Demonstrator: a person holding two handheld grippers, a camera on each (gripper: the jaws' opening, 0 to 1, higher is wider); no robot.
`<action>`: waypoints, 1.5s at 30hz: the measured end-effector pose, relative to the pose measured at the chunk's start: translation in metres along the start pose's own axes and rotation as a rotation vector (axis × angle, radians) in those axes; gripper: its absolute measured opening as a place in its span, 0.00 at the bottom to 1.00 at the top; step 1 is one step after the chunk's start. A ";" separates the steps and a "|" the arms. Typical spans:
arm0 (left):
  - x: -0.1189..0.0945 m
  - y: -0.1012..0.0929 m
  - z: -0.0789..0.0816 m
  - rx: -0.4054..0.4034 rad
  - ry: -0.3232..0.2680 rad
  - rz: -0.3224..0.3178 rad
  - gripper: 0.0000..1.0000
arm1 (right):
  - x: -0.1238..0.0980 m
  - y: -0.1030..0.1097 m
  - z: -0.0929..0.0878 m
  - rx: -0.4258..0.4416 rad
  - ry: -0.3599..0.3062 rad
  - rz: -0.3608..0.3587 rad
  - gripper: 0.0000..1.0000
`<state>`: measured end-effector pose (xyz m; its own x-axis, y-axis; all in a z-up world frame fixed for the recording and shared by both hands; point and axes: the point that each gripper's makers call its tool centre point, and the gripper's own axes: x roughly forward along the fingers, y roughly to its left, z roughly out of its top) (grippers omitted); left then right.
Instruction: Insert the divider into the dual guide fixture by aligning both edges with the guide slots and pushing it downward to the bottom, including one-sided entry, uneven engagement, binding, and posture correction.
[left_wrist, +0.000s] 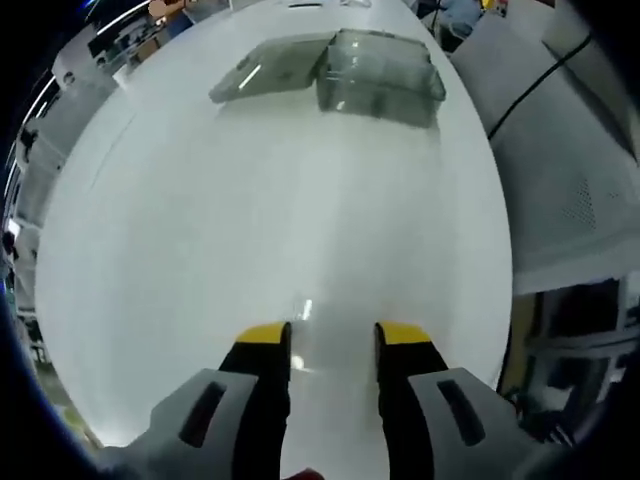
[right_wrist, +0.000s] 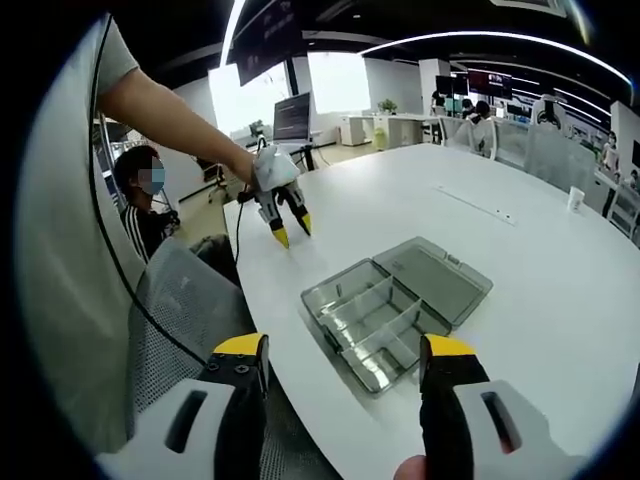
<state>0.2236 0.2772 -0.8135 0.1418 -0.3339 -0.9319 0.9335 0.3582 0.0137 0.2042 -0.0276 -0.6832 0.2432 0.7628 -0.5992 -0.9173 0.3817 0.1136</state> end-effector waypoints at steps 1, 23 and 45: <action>0.000 0.000 0.000 -0.002 -0.001 0.001 0.31 | 0.000 0.000 0.000 -0.001 0.000 0.000 0.58; 0.001 0.001 -0.002 -0.013 0.040 0.011 0.29 | 0.003 0.004 0.008 -0.022 -0.017 0.012 0.58; 0.000 -0.002 0.004 -0.032 0.056 0.056 0.29 | 0.001 0.006 0.009 -0.026 -0.031 0.027 0.58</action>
<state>0.2226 0.2733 -0.8123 0.1740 -0.2633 -0.9489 0.9135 0.4030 0.0556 0.2016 -0.0198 -0.6765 0.2271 0.7886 -0.5714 -0.9316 0.3468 0.1084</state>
